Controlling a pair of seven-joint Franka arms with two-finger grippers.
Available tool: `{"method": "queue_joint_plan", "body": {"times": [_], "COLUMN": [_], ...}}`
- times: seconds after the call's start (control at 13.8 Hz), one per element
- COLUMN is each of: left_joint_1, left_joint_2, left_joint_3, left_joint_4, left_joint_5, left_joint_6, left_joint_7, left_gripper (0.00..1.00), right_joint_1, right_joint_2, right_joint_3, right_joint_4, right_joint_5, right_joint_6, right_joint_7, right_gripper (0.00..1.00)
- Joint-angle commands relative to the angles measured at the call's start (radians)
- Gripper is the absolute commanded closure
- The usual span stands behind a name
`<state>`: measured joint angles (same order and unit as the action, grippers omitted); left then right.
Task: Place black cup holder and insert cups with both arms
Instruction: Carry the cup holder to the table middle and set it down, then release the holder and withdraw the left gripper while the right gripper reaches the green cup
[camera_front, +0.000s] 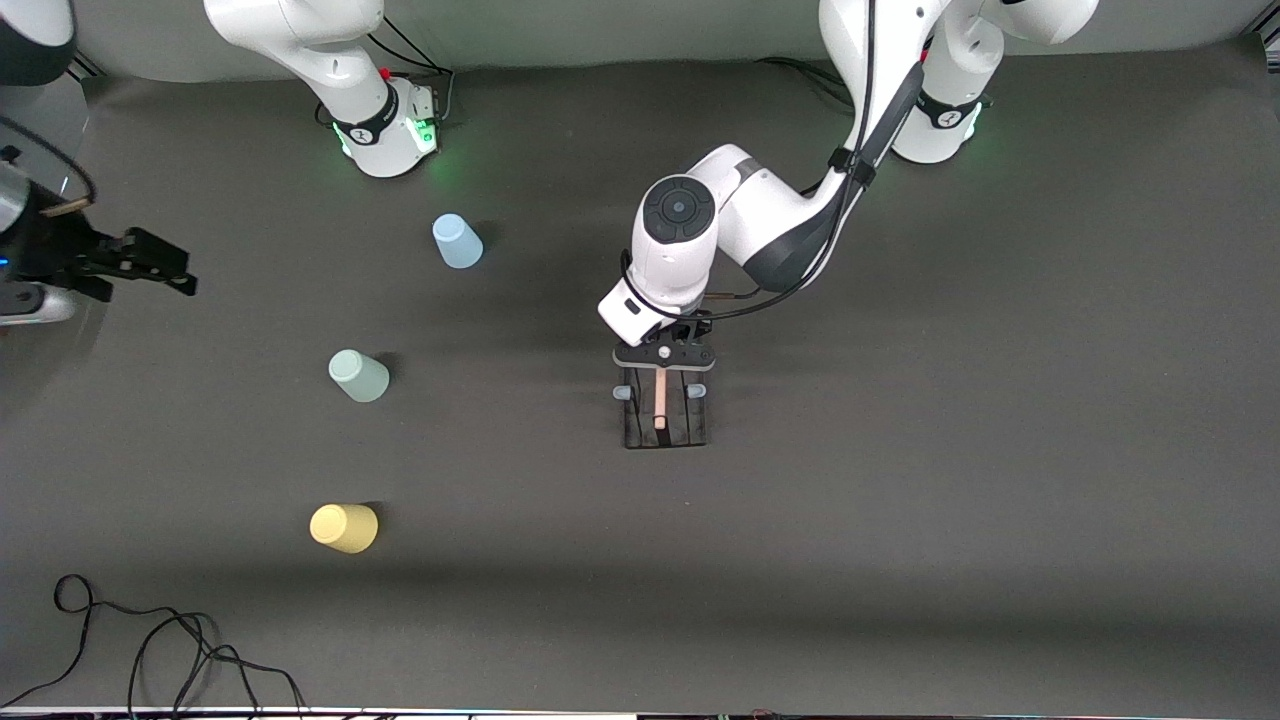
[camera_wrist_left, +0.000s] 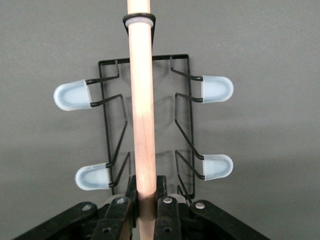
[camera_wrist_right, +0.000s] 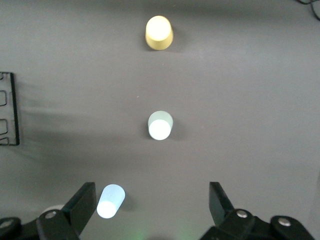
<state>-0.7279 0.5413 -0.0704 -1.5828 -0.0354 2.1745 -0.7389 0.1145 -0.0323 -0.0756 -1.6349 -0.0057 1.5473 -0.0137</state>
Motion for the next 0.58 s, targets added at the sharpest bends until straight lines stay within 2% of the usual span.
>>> {"method": "queue_joint_plan", "body": {"times": [0.0, 0.07, 0.15, 0.22, 0.36, 0.51], "left_joint_1": [-0.005, -0.007, -0.005, -0.001, 0.022, 0.048], "left_joint_2": [-0.001, -0.001, -0.001, -0.001, -0.024, -0.075], "left_joint_3": [0.004, 0.006, 0.006, 0.008, 0.014, 0.014], "left_joint_4": [0.007, 0.007, 0.007, 0.007, 0.007, 0.017], "left_joint_5": [-0.015, -0.015, -0.009, -0.008, -0.006, -0.015], "left_joint_6": [0.005, 0.005, 0.005, 0.001, -0.036, -0.079], "left_joint_7": [-0.02, -0.022, -0.02, -0.019, -0.002, -0.028], "left_gripper": [0.89, 0.56, 0.13, 0.0, 0.0, 0.0], "right_joint_1": [0.027, 0.031, 0.03, 0.03, 0.028, 0.028], "right_joint_2": [-0.137, -0.182, -0.211, -0.216, -0.21, -0.205], "right_joint_3": [-0.001, -0.003, -0.004, -0.009, -0.047, -0.052], "right_joint_4": [-0.184, -0.247, -0.29, -0.302, -0.325, -0.362], "right_joint_5": [0.01, 0.01, 0.01, 0.01, 0.009, 0.009], "right_joint_6": [0.078, 0.117, 0.14, 0.146, 0.175, 0.229], "right_joint_7": [0.046, 0.046, 0.044, 0.034, 0.003, -0.026], "right_gripper": [0.0, 0.0, 0.0, 0.0, 0.0, 0.0]}}
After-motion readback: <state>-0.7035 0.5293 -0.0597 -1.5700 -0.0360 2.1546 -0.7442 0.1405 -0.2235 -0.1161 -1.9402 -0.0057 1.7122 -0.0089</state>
